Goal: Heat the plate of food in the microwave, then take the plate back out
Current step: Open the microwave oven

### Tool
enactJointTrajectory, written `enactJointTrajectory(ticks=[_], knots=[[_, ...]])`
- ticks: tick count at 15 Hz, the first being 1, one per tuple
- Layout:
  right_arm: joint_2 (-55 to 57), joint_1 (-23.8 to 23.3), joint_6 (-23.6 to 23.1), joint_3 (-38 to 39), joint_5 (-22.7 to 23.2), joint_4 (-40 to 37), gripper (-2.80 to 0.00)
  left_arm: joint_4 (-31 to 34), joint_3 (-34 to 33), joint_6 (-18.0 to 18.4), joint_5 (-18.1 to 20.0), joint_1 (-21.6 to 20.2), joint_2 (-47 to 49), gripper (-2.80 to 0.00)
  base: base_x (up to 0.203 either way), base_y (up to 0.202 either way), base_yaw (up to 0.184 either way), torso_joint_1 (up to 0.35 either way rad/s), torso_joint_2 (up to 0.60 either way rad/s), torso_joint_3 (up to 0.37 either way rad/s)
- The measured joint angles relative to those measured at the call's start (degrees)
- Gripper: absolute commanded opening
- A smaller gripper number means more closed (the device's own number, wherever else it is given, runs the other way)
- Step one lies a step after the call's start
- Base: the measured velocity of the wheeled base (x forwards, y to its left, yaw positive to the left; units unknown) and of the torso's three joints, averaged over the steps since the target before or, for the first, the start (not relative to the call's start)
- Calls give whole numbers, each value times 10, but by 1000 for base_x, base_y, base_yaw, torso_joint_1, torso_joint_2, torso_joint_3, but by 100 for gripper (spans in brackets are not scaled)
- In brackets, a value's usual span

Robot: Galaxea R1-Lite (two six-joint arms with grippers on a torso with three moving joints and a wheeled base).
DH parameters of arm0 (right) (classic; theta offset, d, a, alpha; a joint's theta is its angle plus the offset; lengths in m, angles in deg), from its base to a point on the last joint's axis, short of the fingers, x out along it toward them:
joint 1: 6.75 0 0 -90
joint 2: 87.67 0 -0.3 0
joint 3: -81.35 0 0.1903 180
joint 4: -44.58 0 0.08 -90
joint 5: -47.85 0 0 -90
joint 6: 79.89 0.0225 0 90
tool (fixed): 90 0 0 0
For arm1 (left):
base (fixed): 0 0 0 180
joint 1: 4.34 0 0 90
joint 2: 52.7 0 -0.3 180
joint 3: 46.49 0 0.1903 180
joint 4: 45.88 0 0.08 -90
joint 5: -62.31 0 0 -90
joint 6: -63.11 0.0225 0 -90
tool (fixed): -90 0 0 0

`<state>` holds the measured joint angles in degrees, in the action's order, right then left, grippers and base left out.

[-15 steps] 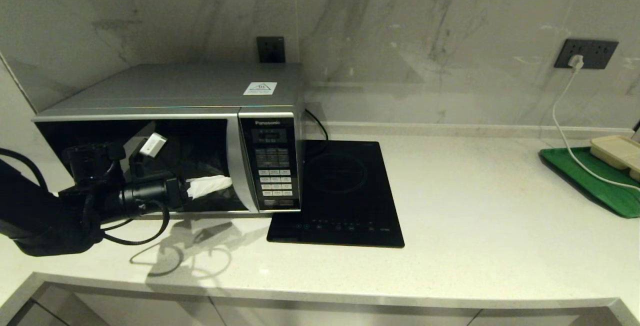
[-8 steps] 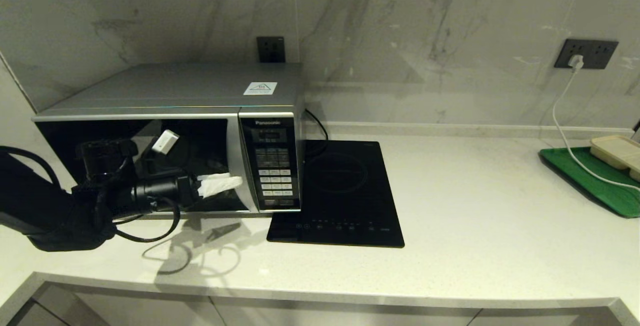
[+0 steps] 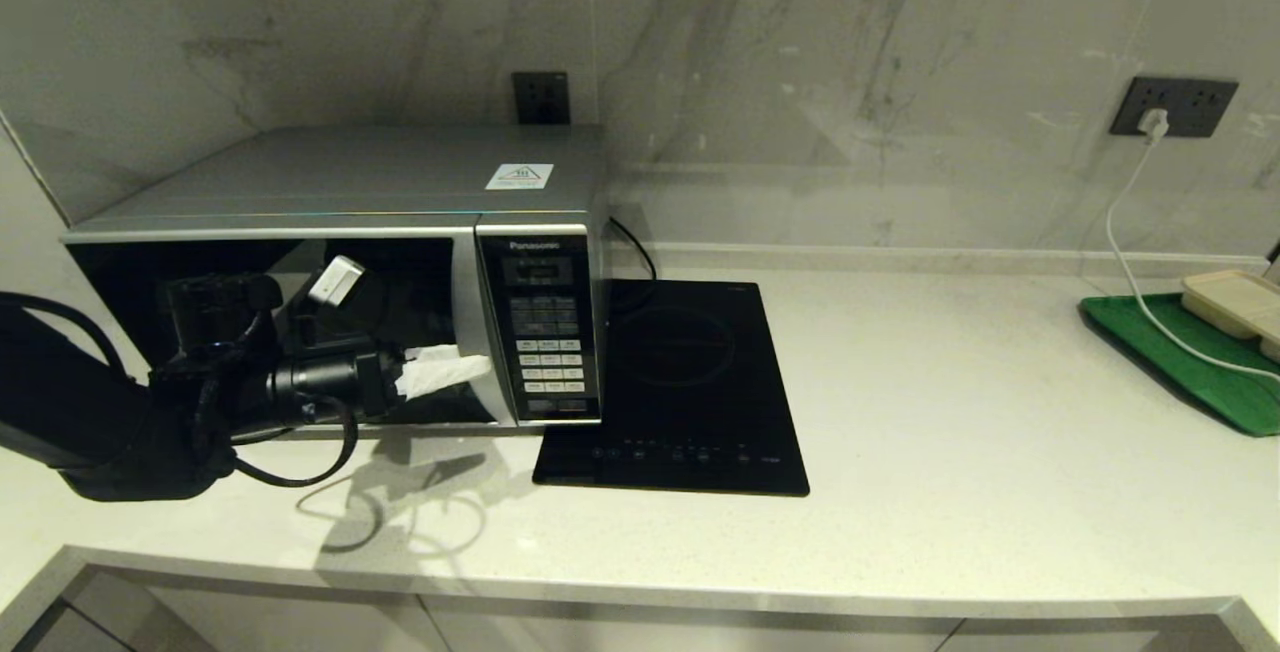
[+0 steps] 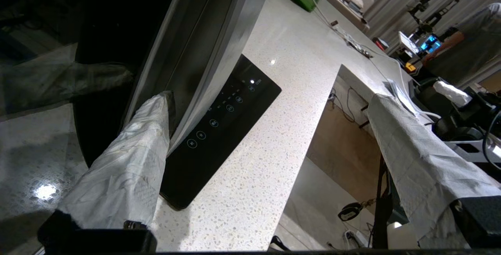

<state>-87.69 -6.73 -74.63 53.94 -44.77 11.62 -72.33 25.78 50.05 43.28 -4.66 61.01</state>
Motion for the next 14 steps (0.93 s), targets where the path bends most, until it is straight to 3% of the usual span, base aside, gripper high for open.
enactJointTrajectory(ticks=[8, 11, 14], knots=[[0, 0, 0, 0, 0, 0, -280, 5, -37, -2, 4, -2, -13, 0, 0, 0, 0, 0, 0, 0], [0, 0, 0, 0, 0, 0, -280, 37, -91, -2, 6, -34, -40, 0, 0, 0, 0, 0, 0, 0], [0, 0, 0, 0, 0, 0, -280, 52, -103, -3, 10, -64, -65, 0, 0, 0, 0, 0, 0, 0]])
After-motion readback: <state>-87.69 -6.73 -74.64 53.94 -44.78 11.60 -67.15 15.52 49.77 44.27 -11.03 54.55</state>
